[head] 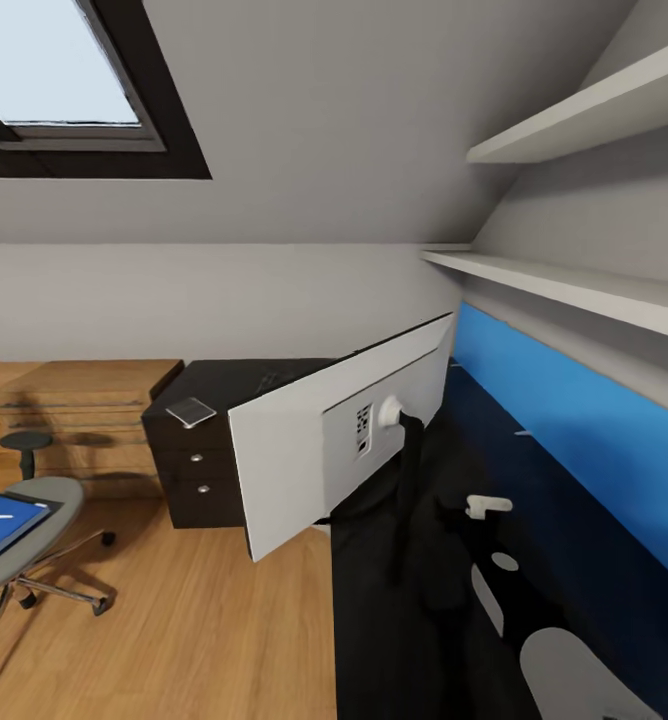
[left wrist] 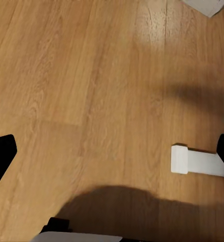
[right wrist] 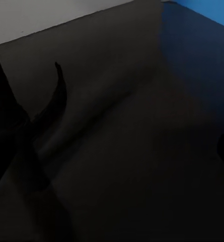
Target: In the bedroom, organize the workspace by keeping the computer under the desk, ensuring the monitor is on the desk, placing the keyboard on the desk next to the monitor, placing the mouse on the desk next to the keyboard, moving the folder from the swivel chair onto the desk next to the mouse, stacking the notebook on top of the folder with the pen on top of the notebook, and positioning the swivel chair next to the desk.
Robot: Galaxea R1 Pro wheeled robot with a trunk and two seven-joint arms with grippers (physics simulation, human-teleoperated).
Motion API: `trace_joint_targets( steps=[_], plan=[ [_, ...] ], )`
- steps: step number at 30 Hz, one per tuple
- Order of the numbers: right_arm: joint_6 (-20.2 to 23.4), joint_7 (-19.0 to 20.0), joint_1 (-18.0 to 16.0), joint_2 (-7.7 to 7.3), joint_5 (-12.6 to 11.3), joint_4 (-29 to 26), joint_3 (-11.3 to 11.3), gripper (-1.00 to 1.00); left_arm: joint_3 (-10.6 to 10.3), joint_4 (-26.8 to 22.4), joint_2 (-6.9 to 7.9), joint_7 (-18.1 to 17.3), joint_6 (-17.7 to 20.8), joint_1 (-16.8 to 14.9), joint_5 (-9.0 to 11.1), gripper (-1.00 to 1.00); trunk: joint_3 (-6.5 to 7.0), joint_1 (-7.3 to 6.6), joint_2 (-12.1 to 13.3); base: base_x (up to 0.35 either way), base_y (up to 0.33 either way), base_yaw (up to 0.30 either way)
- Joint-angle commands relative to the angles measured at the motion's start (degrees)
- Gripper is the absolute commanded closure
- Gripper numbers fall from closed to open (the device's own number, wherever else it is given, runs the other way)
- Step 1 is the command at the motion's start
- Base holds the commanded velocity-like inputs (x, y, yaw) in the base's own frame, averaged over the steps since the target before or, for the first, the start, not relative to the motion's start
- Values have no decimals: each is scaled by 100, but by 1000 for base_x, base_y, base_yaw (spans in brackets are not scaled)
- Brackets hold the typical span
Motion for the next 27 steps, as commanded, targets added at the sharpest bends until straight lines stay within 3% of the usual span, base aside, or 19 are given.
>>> trace_joint_targets(
  steps=[1,16,18,22,23,24,26,27],
  plan=[
    [-87,5,-6,5,55,119,-16,-100,-10,-4,1,-7,-12,0,59,-100,-5,3,-3,140,0,0],
    [-161,-34,-59,69,70,597,157,-100,-8,-55,1,-14,-16,0,67,-100,-5,3,-3,32,0,0],
    [-142,-37,-87,145,71,670,160,-100,30,-183,1,-6,-10,0,69,-100,-5,3,-3,0,0,0],
    [-120,-63,-198,246,74,811,161,-100,301,-474,-2,-16,235,0,192,-100,-5,3,-3,0,0,0],
    [-103,-77,-233,258,73,854,161,-100,347,-610,-3,-18,360,0,228,-100,-5,3,-3,0,0,0],
    [11,-170,-409,319,72,974,161,-100,463,-1313,-4,-20,1280,0,371,-100,-5,3,-3,0,0,0],
    [70,-216,-480,349,69,1003,161,-100,502,-1703,-2,-19,1925,0,417,-100,-5,3,-3,0,0,0],
    [115,-246,-526,372,62,1019,161,-100,551,-2103,-1,-14,2560,0,446,-100,-5,3,-3,0,0,0]
  ],
)
